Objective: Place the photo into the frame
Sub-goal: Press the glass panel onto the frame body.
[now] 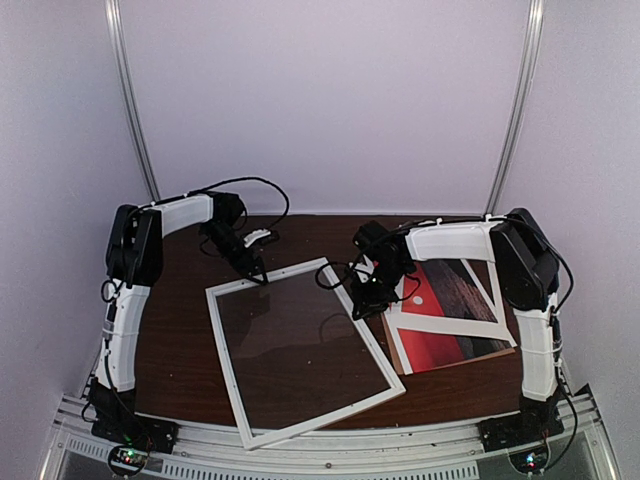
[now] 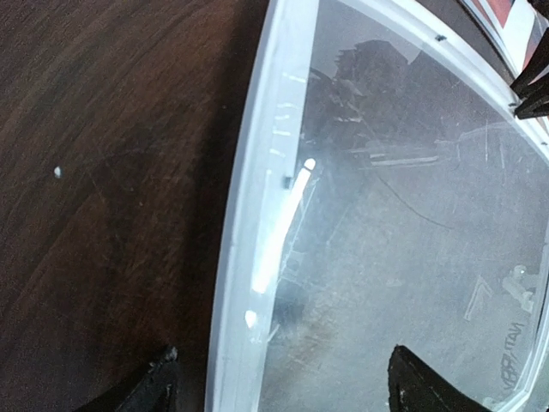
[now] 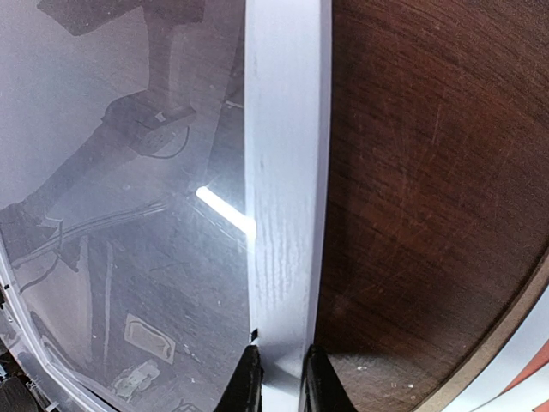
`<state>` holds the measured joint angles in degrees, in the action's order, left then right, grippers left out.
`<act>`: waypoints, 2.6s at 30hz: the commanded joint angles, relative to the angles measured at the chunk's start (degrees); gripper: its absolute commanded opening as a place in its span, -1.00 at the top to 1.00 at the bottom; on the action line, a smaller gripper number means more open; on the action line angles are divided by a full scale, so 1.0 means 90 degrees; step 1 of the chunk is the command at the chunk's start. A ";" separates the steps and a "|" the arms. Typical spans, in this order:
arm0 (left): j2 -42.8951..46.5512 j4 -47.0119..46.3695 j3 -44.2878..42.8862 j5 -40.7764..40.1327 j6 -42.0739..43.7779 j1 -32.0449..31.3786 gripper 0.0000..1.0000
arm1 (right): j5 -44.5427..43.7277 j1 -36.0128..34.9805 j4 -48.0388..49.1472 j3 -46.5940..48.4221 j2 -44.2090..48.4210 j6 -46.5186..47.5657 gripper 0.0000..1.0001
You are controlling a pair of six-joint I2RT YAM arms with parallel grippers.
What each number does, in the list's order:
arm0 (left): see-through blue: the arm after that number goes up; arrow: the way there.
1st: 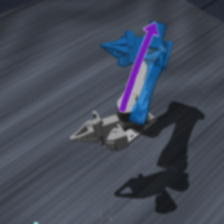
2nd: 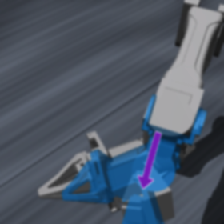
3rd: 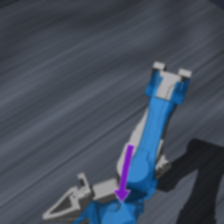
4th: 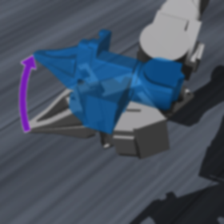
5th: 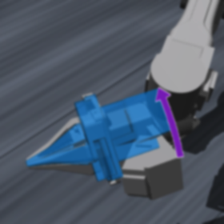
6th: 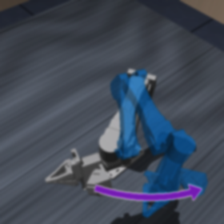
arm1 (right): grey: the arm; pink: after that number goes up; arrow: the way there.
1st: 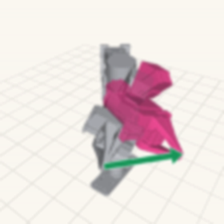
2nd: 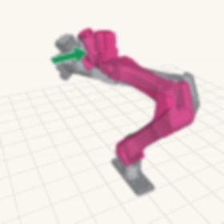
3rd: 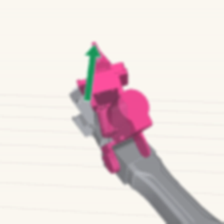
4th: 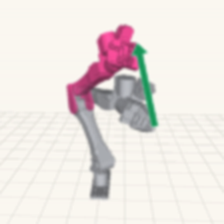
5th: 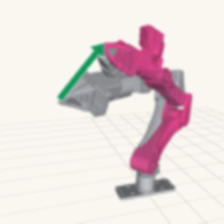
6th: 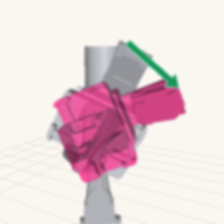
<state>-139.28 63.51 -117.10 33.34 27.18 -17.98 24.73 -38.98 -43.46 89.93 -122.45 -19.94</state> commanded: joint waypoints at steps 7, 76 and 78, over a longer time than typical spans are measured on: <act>-0.0124 -0.0012 0.0492 -0.1547 0.0258 -0.0453 -0.60 | -0.0031 -0.0059 0.0610 -0.0355 -0.0662 -0.0177 0.86; -0.0276 0.0127 -0.0660 0.0445 0.0311 0.0213 0.43 | -0.0219 0.0174 0.1301 -0.0784 0.1343 0.0448 1.00; -0.0268 0.0124 -0.0667 0.0489 0.0285 0.0255 0.40 | -0.0214 0.0181 0.1304 -0.0793 0.1322 0.0441 1.00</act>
<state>-141.23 64.14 -121.38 35.66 30.28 -16.84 21.63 -37.85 -34.59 82.89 -113.23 -15.14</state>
